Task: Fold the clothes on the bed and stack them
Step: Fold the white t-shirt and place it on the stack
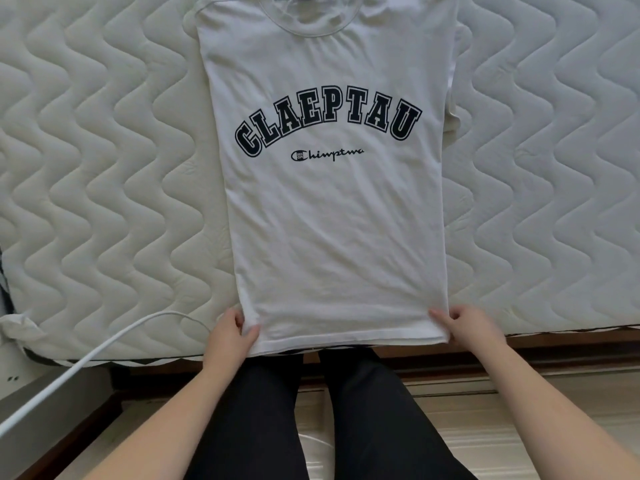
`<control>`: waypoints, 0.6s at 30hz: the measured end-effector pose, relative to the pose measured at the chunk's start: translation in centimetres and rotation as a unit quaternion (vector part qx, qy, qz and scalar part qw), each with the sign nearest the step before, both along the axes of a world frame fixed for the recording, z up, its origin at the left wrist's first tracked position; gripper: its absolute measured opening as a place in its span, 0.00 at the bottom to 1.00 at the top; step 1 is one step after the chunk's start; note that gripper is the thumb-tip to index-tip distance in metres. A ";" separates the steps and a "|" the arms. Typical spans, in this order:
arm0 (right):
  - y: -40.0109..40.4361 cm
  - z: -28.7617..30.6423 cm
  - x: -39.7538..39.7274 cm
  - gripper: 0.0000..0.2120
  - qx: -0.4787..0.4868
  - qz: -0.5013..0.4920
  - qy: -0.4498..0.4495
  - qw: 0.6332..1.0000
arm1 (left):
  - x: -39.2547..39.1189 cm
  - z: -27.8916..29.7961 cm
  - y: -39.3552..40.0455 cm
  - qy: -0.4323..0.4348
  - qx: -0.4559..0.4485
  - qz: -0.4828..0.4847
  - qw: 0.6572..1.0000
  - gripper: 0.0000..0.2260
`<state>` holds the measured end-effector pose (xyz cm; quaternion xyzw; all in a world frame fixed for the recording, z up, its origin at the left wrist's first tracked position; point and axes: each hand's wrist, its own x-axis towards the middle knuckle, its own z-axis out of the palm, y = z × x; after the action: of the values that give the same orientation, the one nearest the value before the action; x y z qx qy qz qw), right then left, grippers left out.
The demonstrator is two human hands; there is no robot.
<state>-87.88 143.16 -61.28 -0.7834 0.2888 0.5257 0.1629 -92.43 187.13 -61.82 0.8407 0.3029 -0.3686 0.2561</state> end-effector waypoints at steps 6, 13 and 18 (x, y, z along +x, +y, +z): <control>0.8 0.8 5.2 0.20 -0.012 -0.034 -0.231 0.972 | 4.9 1.4 -4.8 -0.167 -0.029 -0.009 0.986 0.11; 3.4 -0.4 17.0 0.20 0.077 -0.167 -0.346 0.920 | 21.4 0.5 -14.3 -0.269 -0.137 -0.127 0.945 0.12; 3.9 -1.4 23.7 0.21 0.112 -0.213 -0.367 0.899 | 33.9 0.2 -21.0 -0.297 -0.105 -0.296 0.902 0.22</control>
<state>-64.20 147.04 -62.70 -0.8171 0.3072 0.1828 0.4523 -58.56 166.17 -61.58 0.9303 -0.0910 -0.1905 0.3000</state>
